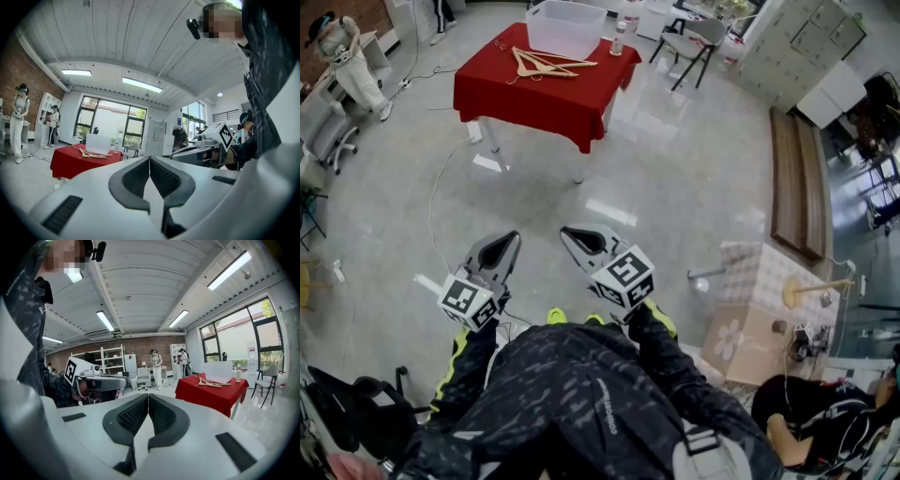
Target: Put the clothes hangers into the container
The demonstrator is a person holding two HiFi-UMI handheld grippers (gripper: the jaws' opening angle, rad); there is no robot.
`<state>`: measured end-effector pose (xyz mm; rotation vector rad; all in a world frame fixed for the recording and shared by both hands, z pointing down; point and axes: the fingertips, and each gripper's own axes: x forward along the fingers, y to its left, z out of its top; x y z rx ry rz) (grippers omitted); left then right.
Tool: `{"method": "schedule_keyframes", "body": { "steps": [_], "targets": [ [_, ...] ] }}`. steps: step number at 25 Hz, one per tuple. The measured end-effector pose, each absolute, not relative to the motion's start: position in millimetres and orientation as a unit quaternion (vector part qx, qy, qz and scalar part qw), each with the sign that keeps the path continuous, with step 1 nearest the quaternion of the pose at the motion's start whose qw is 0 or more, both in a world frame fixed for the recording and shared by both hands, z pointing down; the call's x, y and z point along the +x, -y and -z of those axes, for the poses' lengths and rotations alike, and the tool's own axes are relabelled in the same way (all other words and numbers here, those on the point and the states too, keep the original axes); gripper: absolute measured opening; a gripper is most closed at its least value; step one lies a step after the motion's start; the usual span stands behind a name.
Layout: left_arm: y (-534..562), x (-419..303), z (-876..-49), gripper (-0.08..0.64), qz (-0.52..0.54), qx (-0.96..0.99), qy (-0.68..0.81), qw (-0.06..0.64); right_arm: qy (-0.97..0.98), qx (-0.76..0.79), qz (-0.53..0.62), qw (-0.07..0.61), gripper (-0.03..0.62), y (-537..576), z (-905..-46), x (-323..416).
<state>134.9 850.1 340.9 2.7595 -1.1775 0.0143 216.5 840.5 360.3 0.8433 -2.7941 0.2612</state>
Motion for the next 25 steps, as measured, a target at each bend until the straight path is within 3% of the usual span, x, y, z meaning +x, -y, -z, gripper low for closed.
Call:
{"method": "schedule_keyframes", "body": {
  "steps": [25],
  "targets": [
    [-819, 93, -353, 0.012, -0.004, 0.920, 0.383, 0.086, 0.944, 0.289, -0.079, 0.139, 0.017, -802, -374, 170]
  ]
}}
